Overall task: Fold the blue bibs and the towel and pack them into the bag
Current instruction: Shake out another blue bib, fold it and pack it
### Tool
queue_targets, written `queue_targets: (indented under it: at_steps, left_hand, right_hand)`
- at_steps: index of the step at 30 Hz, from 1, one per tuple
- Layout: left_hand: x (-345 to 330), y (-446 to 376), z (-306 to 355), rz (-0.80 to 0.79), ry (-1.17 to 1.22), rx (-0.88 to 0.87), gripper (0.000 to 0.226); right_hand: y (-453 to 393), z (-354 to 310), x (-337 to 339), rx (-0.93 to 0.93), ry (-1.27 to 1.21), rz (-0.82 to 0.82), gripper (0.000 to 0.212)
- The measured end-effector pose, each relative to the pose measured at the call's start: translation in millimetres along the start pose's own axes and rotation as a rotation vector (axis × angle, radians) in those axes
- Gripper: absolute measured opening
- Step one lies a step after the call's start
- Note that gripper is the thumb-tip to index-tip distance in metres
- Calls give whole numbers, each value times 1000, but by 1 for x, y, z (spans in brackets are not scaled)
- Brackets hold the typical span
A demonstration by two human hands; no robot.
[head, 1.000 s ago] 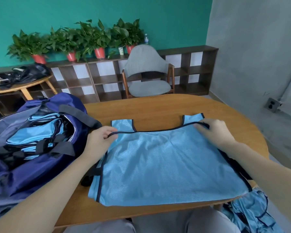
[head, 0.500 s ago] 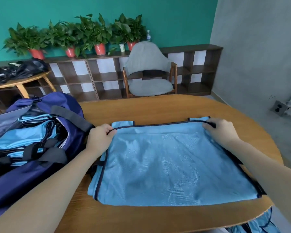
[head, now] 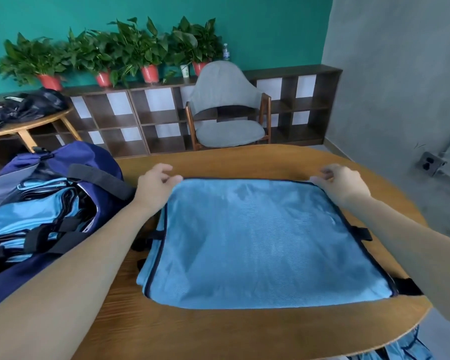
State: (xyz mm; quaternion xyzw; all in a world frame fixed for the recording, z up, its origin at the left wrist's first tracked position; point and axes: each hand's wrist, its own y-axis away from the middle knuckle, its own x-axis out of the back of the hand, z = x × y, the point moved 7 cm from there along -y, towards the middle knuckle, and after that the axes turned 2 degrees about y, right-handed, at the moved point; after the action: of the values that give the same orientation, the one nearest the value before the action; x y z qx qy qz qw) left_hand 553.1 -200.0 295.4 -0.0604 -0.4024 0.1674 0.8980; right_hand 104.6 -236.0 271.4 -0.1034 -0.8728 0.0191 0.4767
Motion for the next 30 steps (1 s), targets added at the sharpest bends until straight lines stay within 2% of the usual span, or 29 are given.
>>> queue_targets:
  at_steps: [2,4,6,9,12,15,19,22,24,26,28,30]
  left_hand:
    - [-10,7,2,-63,-23,11,55]
    - [-17,22,18,-103,-76,-83,54]
    - [-27,48,36,-171,-110,-163,49]
    - [-41,97,53,-250,-146,-216,45]
    - [-60,149,52,-384,-283,-183,53]
    - [-68,181,34,-481,-438,-108,69]
    - [-63,166,23,-486,-458,-180,79]
    - [-63,112,20,-486,-515,-322,76]
    - [-60,67,16,-410,-721,-342,65]
    - [-54,41,27,-265,-769,-324,54]
    - [-56,47,47,-166,-630,-347,51]
    - [-69,68,57,-203,-546,-297,53]
  right_hand:
    - [11,-11,-7,75,140,30,53]
    - [32,-29,-14,221,230,32,51]
    - [58,-46,-27,356,222,-66,55]
    - [93,-57,-50,497,214,-244,73]
    - [107,-46,-66,472,357,-341,82]
    - [108,-41,-66,408,389,-354,85]
    - [108,-35,-66,320,453,-341,91]
    - [109,-40,-46,262,638,-144,93]
    - [113,-56,-35,265,793,-30,93]
    - [111,-69,-31,319,809,19,90]
    - [109,-72,-37,439,695,-57,84]
    - [113,-71,-51,572,556,-234,81]
